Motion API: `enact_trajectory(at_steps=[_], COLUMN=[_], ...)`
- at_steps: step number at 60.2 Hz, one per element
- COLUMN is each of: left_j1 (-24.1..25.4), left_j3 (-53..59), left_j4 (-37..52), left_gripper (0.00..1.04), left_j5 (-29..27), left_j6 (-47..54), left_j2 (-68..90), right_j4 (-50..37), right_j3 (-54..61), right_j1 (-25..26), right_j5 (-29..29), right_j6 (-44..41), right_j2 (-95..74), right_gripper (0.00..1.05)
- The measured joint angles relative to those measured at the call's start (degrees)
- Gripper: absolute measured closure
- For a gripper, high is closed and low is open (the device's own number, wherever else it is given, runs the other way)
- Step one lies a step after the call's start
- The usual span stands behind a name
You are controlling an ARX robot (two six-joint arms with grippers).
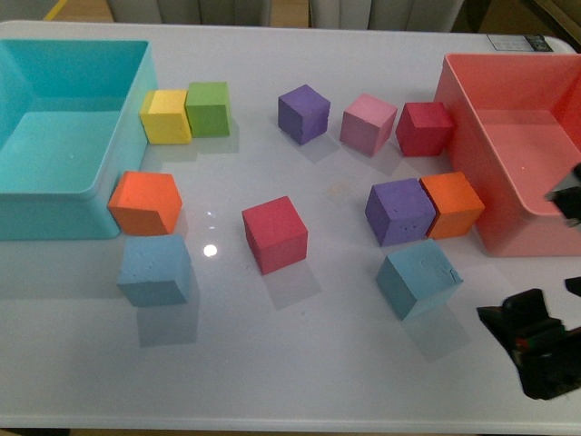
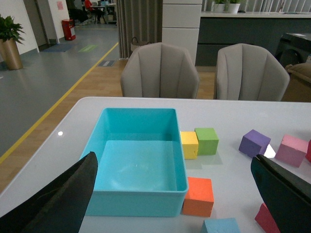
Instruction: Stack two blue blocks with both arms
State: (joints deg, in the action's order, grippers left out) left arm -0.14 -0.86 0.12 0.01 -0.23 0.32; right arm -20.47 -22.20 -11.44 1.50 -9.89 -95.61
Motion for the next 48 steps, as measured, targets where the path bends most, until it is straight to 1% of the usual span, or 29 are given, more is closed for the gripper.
enact_trajectory(at_steps=[10,48], left_j1=[0.0,0.0], left_j3=[0.0,0.0], left_j4=[0.0,0.0], left_gripper=[0.09,0.09], left_j5=[0.0,0.0], left_j6=[0.0,0.0], left_j2=[0.0,0.0], right_j4=[-0.5,0.0], right_j3=[-5.7,-19.5], right_j1=[-1.8,-7.5], right_j5=[-1.2,-2.6], right_j6=[1.0,3.1], right_j2=[-8.7,-24.8], right_gripper=[0.09,0.09])
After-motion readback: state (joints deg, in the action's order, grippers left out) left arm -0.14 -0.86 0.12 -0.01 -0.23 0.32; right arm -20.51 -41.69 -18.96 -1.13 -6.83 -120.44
